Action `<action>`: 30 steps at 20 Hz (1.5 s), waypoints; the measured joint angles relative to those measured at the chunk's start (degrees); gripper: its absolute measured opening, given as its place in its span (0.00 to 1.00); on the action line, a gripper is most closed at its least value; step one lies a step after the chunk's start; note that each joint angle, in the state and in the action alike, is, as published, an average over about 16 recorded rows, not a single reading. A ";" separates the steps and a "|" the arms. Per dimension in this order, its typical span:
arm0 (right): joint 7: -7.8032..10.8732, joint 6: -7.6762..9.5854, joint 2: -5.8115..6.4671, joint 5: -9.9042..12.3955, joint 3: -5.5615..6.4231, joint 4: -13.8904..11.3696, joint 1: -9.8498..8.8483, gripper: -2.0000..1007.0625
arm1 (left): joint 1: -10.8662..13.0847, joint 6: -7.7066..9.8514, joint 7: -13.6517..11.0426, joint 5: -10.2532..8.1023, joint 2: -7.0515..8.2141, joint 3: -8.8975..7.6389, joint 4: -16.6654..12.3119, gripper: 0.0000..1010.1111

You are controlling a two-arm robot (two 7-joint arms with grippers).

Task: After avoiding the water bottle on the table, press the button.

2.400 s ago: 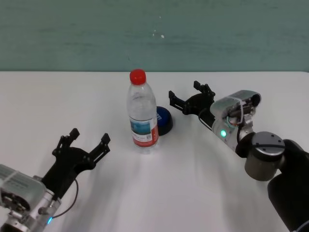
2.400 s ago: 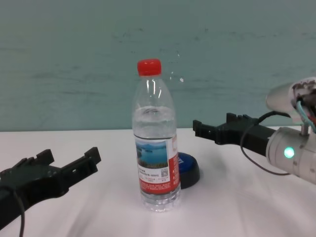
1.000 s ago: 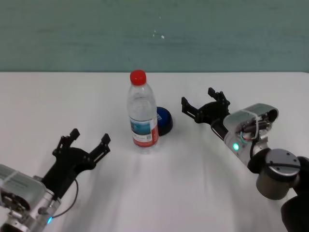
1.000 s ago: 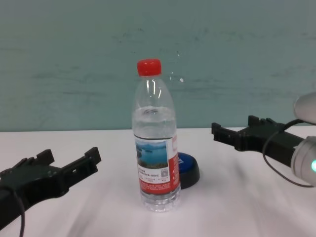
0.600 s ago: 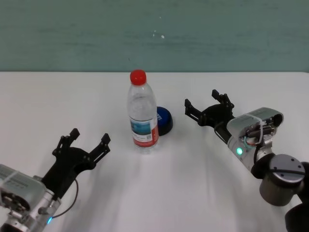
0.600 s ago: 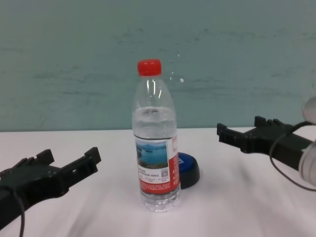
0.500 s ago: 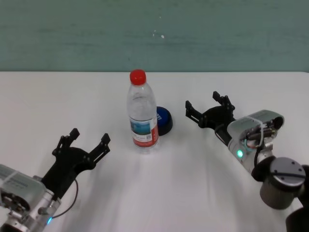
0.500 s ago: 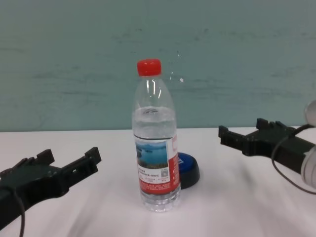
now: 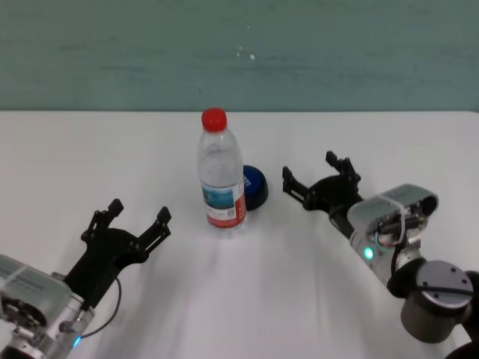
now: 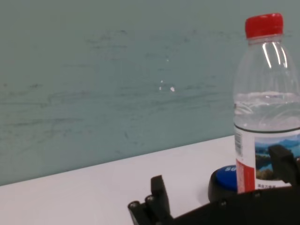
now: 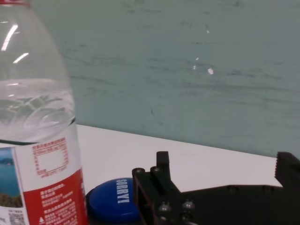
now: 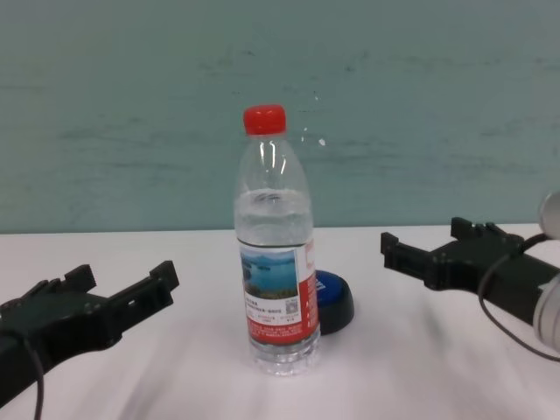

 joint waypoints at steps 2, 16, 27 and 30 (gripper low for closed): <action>-0.17 0.11 -0.11 -0.28 -0.10 -0.82 -0.74 1.00 | 0.00 0.00 0.00 0.00 0.00 0.00 0.00 1.00; -1.01 0.56 -1.35 -2.19 -1.64 -5.58 -5.23 1.00 | 0.00 0.00 0.00 0.00 0.00 0.00 0.00 1.00; -1.42 0.89 -2.09 -3.42 -2.78 -7.72 -7.31 1.00 | 0.00 0.00 0.00 0.00 0.00 0.00 0.00 1.00; -1.48 1.02 -2.19 -3.67 -2.98 -7.93 -7.52 1.00 | 0.00 0.00 0.00 0.00 0.00 0.00 0.00 1.00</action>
